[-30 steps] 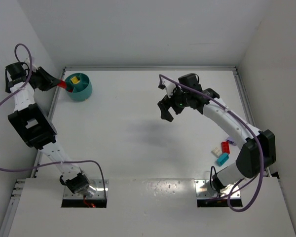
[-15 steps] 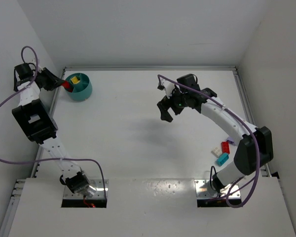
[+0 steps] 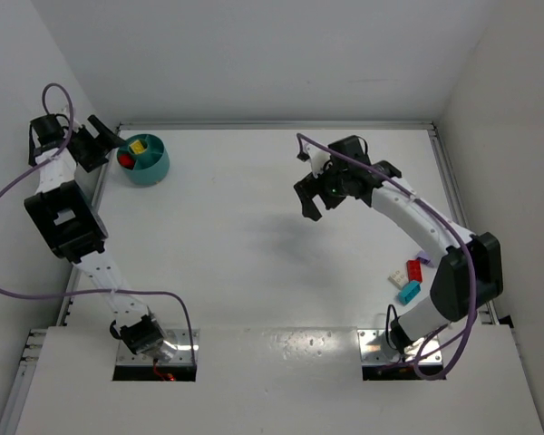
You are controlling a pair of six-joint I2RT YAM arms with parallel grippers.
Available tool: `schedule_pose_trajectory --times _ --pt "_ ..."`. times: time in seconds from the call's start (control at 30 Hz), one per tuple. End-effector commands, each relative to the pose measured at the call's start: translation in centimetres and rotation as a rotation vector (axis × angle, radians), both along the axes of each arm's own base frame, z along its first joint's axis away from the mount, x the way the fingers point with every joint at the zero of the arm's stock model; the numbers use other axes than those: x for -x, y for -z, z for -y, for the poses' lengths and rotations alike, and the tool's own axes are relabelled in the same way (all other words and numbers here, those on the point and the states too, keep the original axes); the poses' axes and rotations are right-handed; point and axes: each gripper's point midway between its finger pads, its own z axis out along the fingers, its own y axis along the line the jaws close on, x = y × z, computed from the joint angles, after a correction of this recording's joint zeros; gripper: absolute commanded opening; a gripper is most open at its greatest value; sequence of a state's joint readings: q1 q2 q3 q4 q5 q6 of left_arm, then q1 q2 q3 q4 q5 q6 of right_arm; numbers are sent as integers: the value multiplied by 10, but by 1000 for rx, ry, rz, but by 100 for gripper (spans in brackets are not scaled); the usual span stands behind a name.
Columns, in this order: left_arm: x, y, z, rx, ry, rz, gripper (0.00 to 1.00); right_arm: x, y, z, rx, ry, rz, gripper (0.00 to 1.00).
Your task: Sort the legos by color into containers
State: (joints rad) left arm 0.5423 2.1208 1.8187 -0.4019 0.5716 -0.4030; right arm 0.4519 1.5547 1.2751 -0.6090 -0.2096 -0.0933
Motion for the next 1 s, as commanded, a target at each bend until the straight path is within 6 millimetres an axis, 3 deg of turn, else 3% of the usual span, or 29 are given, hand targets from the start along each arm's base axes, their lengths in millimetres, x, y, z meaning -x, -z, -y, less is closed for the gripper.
schedule_pose_trajectory --times 0.0,0.1,0.13,0.17,0.2,0.23,0.27,0.3,0.33,0.37,0.43,0.47,0.53,0.6,0.67,0.77,0.83,0.97 --pt "-5 -98 23 -130 88 204 100 -7 -27 24 5 86 100 95" --pt "4 -142 50 -239 181 294 100 0 -26 45 62 111 123 92" --pt "16 -177 65 -312 216 357 100 2 -24 55 108 128 127 92" --pt "25 -187 74 -414 268 375 100 5 -19 66 137 140 131 92" --pt "42 -211 101 -502 296 414 100 13 -7 85 204 158 130 92" --pt "40 -193 109 -536 331 387 100 18 1 93 243 161 126 92" --pt "61 -224 126 -620 335 453 100 24 10 106 284 167 105 92" --pt "69 -227 135 -656 323 455 100 38 20 116 323 145 64 92" --pt "75 -211 148 -645 294 405 100 51 35 133 382 98 34 92" --pt "83 -213 155 -625 282 407 100 59 26 140 386 75 69 97" --pt "106 -226 175 -581 343 470 100 80 32 157 426 30 68 100" --pt "114 -209 183 -548 383 446 100 86 30 161 457 -26 84 100" --pt "131 -207 200 -538 434 462 100 110 35 176 502 -62 1 100" --pt "141 -190 210 -522 453 409 100 140 46 182 517 -133 -132 87" --pt "154 -180 228 -534 544 406 100 153 50 191 537 -185 -167 75" --pt "169 -164 249 -559 679 422 100 163 53 204 593 -238 -179 73" --pt "172 -161 253 -561 676 414 100 172 60 212 621 -244 -268 69" --pt "171 -160 255 -577 668 404 100 160 51 221 618 -180 -345 68"
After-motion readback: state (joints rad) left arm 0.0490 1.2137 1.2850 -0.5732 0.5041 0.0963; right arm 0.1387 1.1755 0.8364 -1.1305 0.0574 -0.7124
